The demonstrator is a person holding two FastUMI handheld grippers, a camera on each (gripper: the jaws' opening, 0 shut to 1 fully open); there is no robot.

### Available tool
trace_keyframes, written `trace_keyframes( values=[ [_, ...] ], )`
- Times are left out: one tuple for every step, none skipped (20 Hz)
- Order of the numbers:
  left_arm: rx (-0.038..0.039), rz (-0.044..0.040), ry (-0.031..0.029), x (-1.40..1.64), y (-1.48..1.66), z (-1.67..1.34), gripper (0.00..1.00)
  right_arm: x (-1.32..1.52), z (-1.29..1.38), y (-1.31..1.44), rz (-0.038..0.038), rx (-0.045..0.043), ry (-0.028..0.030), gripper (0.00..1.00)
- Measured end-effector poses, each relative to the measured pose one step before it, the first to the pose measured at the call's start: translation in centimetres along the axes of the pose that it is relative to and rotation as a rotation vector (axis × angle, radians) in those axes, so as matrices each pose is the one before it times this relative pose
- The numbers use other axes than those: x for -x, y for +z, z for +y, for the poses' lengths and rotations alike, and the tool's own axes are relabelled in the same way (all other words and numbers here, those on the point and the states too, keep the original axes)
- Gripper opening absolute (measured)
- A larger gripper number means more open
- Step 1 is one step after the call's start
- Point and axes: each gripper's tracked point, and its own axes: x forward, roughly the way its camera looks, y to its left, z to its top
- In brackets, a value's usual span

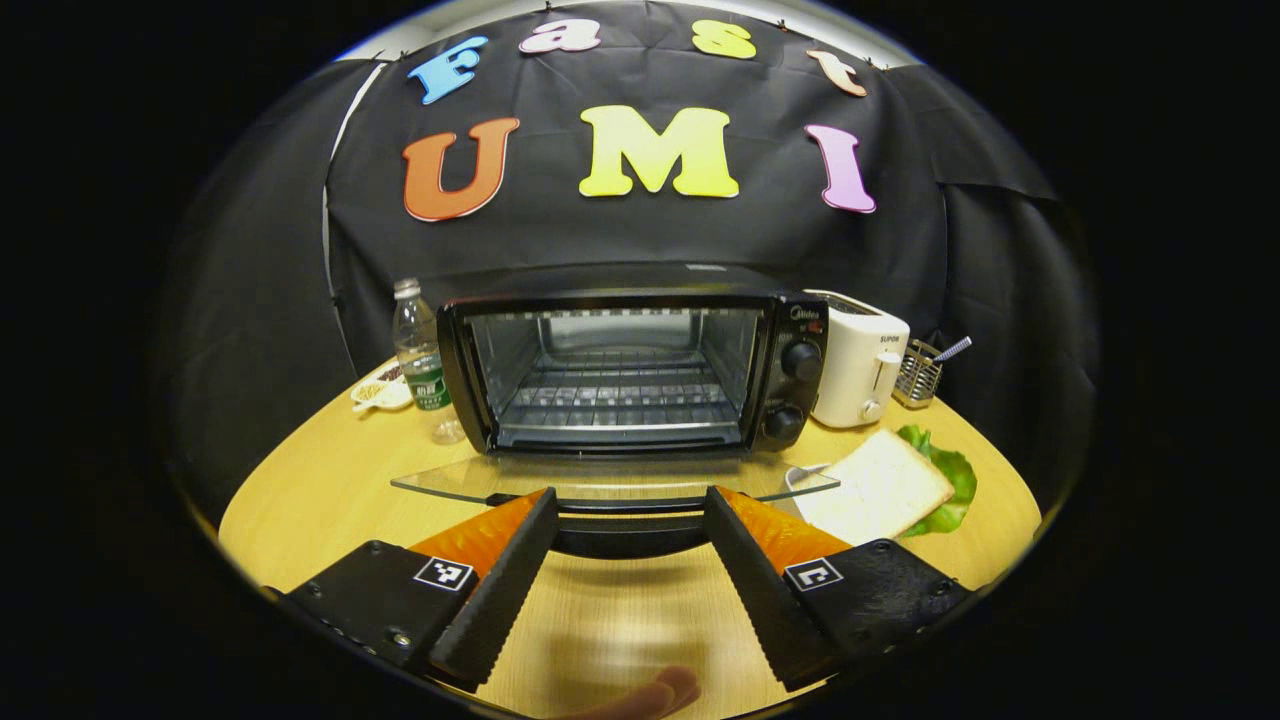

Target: Open the electric oven with the left hand, put the food in, and close the electric oven.

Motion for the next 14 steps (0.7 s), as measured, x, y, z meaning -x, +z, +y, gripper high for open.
trace_keyframes(
  values=[
    [0.00591,0.00637,-0.00111,-0.029,-0.693,0.034,0.98,0.02,0.051,-0.175,0.00426,0.0023,-0.00046,0.95],
    [0.00332,0.00562,0.0,0.217,-0.675,0.138,0.99,0.015,-0.077,-0.156,0.00344,0.00228,-0.00307,0.95],
    [0.00489,0.00887,-0.00083,-0.02,-0.474,0.039,0.99,0.016,-0.123,-0.09,0.00398,0.00294,-0.00263,1.0],
    [0.00372,0.00746,0.00001,-0.055,-0.449,-0.02,0.99,0.028,0.064,-0.129,0.00285,0.00098,0.00022,0.95],
    [0.00422,0.01151,0.00027,-0.049,-0.353,0.002,0.99,0.023,0.187,-0.137,0.00127,-0.00258,0.00607,0.95],
    [-0.00365,0.00602,-0.00019,-0.065,-0.514,-0.078,0.98,-0.074,0.116,-0.312,0.00693,-0.00244,0.00363,0.95],
    [-0.00834,0.01425,0.00046,-0.062,-0.519,-0.053,0.98,0.009,0.062,-0.236,0.00683,-0.00069,0.00141,0.95],
    [-0.01099,0.01188,-0.00189,-0.221,-0.491,0.018,0.98,-0.035,0.06,-0.242,0.00734,0.00293,0.00066,0.95],
    [0.00669,0.03639,-0.00084,-0.402,-1.161,0.094,0.96,-0.085,0.04,-0.188,0.00655,0.00325,-0.00042,0.95],
    [0.01143,0.03621,-0.00075,-0.419,-0.924,0.064,0.96,0.025,0.089,-0.141,0.00503,0.00341,0.00084,1.0],
    [0.00792,0.02303,-0.00077,-0.071,-0.691,0.249,0.96,-0.018,0.085,-0.151,0.00321,0.0033,0.00145,1.0],
    [-0.00617,-0.03505,-0.00137,-0.198,0.588,-0.065,0.96,-0.024,-0.029,-0.06,0.00297,0.00268,-0.00118,0.95],
    [-0.00616,-0.00591,-0.00006,0.13,0.142,-0.015,0.96,-0.066,0.001,-0.073,0.00233,0.00258,-0.00121,0.95],
    [-0.00066,0.00384,-0.00207,0.09,-0.143,-0.038,0.96,-0.162,-0.017,-0.031,0.004,0.00236,-0.00201,0.95]
  ],
)
